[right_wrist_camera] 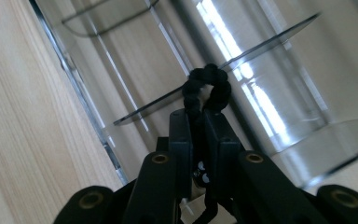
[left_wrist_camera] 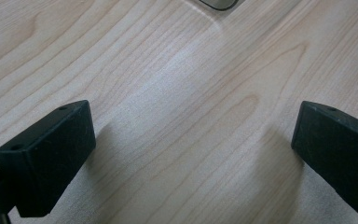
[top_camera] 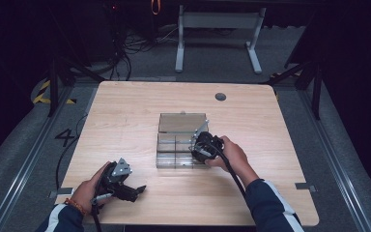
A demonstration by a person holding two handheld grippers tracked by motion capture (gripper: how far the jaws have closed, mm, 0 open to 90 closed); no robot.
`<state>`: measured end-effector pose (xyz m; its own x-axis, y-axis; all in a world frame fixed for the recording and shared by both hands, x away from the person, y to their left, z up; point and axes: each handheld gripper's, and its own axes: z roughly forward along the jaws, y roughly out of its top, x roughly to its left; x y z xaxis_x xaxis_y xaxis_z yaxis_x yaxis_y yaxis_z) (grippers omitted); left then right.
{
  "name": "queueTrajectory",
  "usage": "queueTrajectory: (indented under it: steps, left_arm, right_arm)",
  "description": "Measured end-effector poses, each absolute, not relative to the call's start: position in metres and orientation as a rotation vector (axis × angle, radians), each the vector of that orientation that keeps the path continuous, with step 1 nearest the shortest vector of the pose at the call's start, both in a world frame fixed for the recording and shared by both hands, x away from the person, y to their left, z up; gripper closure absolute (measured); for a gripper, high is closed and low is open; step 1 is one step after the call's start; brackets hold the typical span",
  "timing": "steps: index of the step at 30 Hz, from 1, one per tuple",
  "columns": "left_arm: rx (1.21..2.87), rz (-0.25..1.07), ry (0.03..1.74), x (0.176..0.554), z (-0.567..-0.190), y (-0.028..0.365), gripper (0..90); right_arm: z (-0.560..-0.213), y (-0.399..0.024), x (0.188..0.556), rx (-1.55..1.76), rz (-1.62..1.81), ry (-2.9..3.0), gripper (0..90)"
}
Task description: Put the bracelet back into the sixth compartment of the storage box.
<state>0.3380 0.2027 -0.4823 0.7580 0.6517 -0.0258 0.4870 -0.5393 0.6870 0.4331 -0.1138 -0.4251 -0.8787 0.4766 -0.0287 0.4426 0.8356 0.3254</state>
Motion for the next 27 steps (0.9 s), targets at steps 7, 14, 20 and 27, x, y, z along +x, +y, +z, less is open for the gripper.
queueTrajectory:
  steps: [7,14,20,27]
  left_arm:
    - [2.251,0.303,0.848,0.3380,-0.4823,0.2028,0.0]
    - [2.251,0.304,0.848,0.3380,-0.4823,0.2027,0.0]
    - [2.251,0.303,0.848,0.3380,-0.4823,0.2027,0.0]
    - [2.251,0.304,0.848,0.3380,-0.4822,0.2028,0.0]
  right_arm:
    - [-0.4298,-0.1162,0.4356,0.746,0.522,2.923,82.7]
    - [-0.4313,-0.1158,0.4329,0.749,0.550,2.927,82.4]
    - [-0.4319,-0.1173,0.4306,0.742,0.574,2.934,81.8]
    - [-0.4307,-0.1196,0.4283,0.748,0.579,2.933,77.7]
